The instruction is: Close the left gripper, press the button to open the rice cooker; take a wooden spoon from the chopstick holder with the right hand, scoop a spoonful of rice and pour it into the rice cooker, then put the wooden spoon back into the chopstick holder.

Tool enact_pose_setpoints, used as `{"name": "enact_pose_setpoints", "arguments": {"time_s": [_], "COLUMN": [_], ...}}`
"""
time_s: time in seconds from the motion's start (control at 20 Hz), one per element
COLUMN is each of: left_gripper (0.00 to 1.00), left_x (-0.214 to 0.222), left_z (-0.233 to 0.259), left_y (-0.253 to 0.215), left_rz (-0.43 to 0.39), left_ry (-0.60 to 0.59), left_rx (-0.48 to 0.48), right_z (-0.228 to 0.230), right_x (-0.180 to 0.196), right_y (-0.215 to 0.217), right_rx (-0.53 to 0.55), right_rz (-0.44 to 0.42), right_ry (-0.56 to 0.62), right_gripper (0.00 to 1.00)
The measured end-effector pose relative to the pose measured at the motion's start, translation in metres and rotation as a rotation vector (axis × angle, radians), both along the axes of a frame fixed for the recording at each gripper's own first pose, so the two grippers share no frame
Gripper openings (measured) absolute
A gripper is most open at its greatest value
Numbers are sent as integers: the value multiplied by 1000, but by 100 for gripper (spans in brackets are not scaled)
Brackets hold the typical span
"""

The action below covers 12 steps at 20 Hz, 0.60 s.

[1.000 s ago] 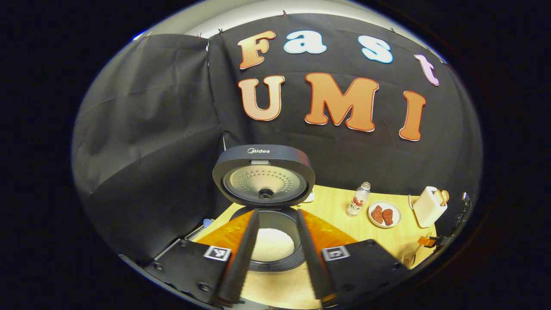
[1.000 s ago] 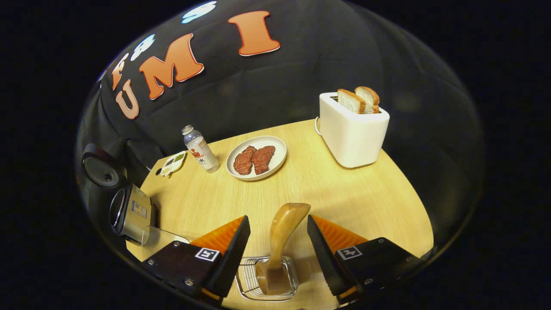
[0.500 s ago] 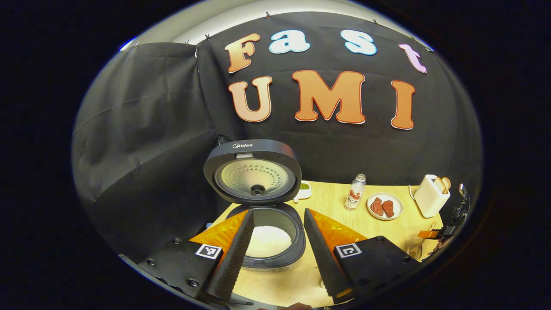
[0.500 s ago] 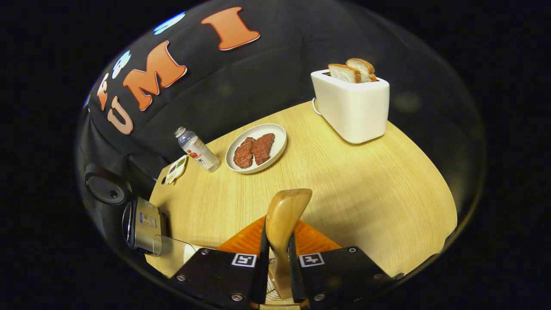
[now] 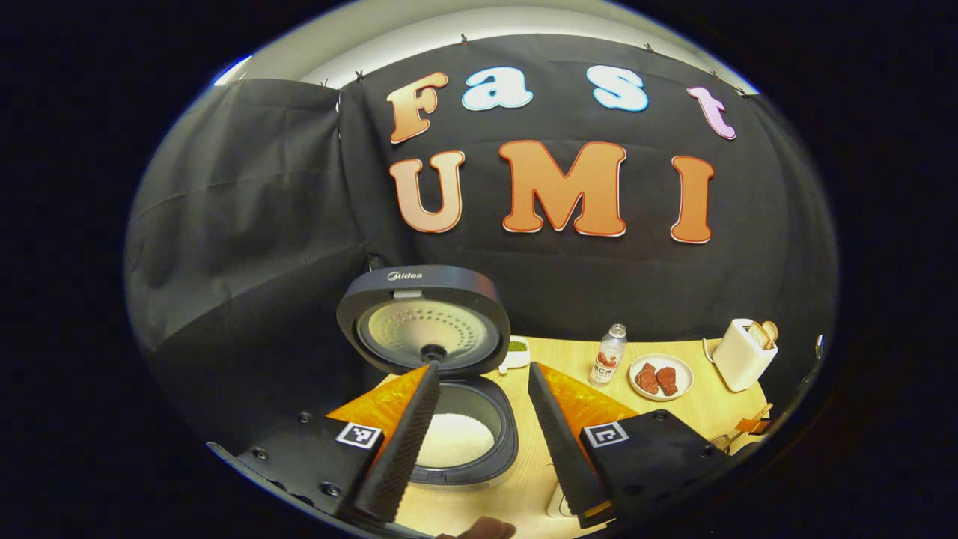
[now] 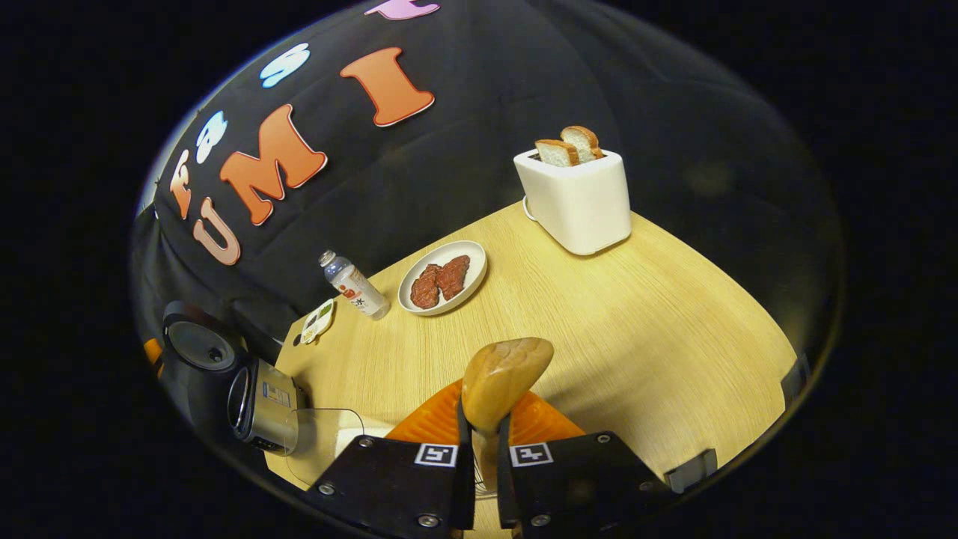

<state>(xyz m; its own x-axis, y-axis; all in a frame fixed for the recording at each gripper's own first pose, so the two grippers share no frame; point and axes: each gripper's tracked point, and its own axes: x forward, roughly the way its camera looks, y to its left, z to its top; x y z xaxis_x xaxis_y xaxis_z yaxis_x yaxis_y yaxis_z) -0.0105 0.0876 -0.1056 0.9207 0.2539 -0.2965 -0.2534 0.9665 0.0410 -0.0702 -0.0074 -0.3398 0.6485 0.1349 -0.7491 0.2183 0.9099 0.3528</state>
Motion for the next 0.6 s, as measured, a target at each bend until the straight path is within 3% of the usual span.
{"name": "enact_pose_setpoints", "arguments": {"time_s": [0.05, 0.25, 0.6], "left_gripper": [92, 100, 100], "left_x": [2, 4, -1], "left_z": [3, 15, 20], "left_y": [0, 14, 50], "left_rz": [0, 13, 52], "left_ry": [-13, -65, -130], "left_rx": [7, 46, 77], "right_z": [3, 41, 131], "right_x": [-2, 10, 28], "right_y": [0, 6, 53], "right_rx": [-12, -49, -57], "right_rz": [-6, -5, 52], "right_ry": [-4, -75, -242], "right_gripper": [10, 9, 9]}}
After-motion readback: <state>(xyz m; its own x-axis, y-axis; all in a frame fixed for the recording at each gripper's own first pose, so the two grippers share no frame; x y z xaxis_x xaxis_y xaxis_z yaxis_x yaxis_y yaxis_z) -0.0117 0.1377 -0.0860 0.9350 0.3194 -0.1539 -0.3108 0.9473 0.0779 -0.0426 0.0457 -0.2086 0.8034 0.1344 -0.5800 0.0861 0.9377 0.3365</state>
